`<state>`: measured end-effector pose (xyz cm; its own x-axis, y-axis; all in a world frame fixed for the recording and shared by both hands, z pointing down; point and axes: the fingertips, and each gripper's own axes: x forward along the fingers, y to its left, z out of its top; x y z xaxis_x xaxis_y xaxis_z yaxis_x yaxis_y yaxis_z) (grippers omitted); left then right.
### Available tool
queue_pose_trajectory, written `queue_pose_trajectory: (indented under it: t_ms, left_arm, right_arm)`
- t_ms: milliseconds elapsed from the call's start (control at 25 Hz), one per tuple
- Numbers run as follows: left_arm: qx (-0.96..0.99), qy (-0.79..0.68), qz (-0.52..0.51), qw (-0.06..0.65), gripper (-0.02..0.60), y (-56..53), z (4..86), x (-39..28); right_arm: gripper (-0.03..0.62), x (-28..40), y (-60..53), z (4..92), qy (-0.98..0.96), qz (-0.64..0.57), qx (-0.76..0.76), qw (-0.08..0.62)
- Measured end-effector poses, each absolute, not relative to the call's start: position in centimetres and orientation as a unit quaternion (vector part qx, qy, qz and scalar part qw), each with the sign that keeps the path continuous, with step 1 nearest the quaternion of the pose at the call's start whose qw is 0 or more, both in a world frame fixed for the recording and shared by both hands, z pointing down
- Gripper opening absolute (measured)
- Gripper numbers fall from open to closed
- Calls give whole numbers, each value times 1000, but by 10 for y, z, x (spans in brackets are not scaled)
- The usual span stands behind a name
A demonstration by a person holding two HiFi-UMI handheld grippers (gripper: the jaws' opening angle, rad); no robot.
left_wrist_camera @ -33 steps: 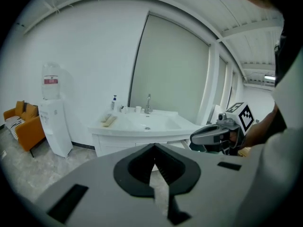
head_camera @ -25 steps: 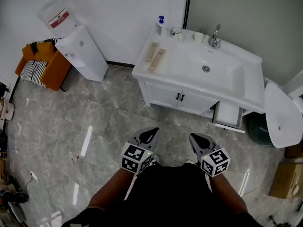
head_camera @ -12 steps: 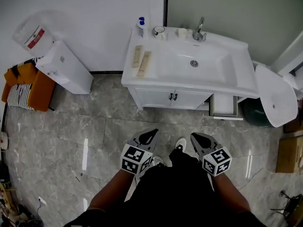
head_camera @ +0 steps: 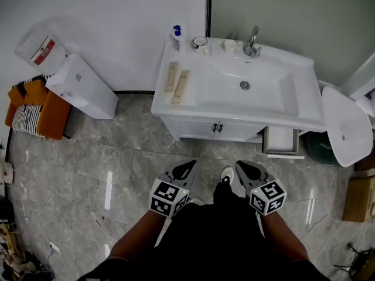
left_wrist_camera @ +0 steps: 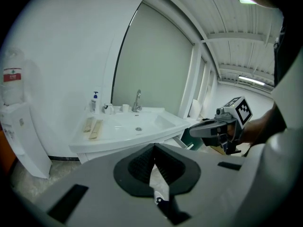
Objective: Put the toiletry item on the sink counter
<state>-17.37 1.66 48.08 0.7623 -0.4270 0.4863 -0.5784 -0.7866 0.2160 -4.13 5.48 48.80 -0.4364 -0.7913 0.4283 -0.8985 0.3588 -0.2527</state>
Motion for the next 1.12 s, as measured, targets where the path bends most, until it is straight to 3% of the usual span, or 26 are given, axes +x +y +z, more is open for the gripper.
queue_pose_trajectory:
  t_ms: [840, 1120]
  left_arm:
    - [916, -302, 200, 170, 0, -92, 469, -31]
    - [911, -311, 215, 166, 0, -108, 476, -30]
  right_arm:
    - [3, 92, -52, 488, -837, 215, 493, 105]
    - [3, 95, -70, 501, -840, 230, 479, 110]
